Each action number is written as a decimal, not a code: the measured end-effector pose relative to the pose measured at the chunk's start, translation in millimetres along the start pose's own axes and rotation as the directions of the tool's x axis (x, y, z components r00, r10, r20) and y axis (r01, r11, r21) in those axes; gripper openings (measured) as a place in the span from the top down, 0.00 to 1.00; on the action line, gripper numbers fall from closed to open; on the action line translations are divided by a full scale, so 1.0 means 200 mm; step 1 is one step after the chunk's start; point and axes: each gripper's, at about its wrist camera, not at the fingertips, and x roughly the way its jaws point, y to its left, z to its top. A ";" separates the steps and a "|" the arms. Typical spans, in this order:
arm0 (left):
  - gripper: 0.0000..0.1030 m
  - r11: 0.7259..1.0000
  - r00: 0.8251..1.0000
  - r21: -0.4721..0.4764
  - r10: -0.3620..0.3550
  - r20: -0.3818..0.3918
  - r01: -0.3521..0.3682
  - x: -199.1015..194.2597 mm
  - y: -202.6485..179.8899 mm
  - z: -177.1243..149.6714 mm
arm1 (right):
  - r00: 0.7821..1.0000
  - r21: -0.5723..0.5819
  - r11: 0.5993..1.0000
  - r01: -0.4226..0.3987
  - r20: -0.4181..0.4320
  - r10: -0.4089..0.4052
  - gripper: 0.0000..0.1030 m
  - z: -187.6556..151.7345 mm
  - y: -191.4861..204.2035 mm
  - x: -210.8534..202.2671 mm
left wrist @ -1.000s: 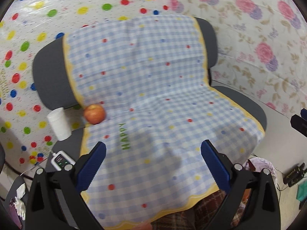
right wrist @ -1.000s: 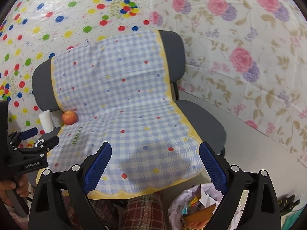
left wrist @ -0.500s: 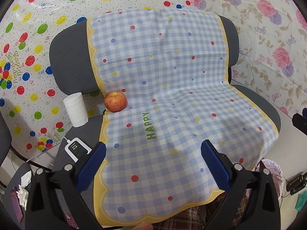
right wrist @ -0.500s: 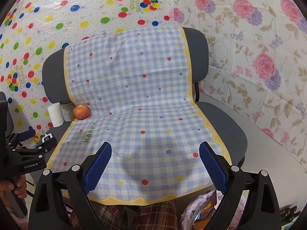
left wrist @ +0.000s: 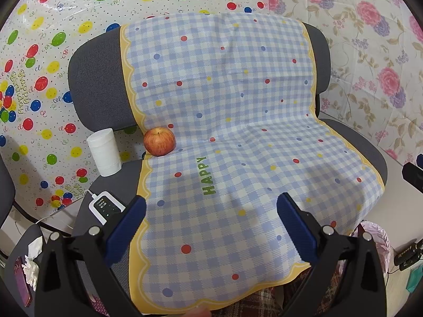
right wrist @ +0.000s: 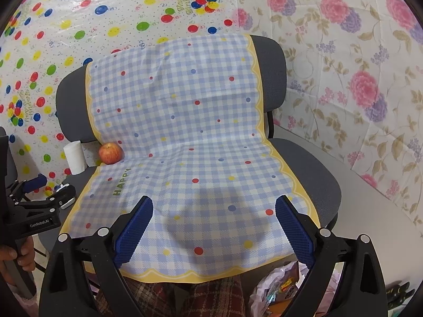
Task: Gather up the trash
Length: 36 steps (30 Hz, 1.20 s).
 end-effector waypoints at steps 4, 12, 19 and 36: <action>0.07 1.000 1.000 0.004 -0.002 0.000 0.002 0.00 0.00 0.00 | 1.000 -0.001 1.000 0.002 -0.004 -0.002 0.09 0.00 0.00 0.00; 0.07 1.000 1.000 0.004 -0.001 -0.001 0.001 0.00 0.00 0.01 | 1.000 0.012 1.000 0.005 0.005 -0.005 0.09 -0.01 -0.01 0.00; 0.07 1.000 1.000 0.001 -0.002 -0.005 0.002 0.00 -0.01 0.01 | 1.000 0.013 1.000 0.001 0.004 -0.002 0.09 -0.01 -0.02 -0.01; 0.07 1.000 1.000 0.003 -0.009 -0.008 0.009 0.03 -0.01 0.02 | 1.000 0.012 1.000 -0.002 0.004 0.002 0.09 -0.02 -0.04 -0.01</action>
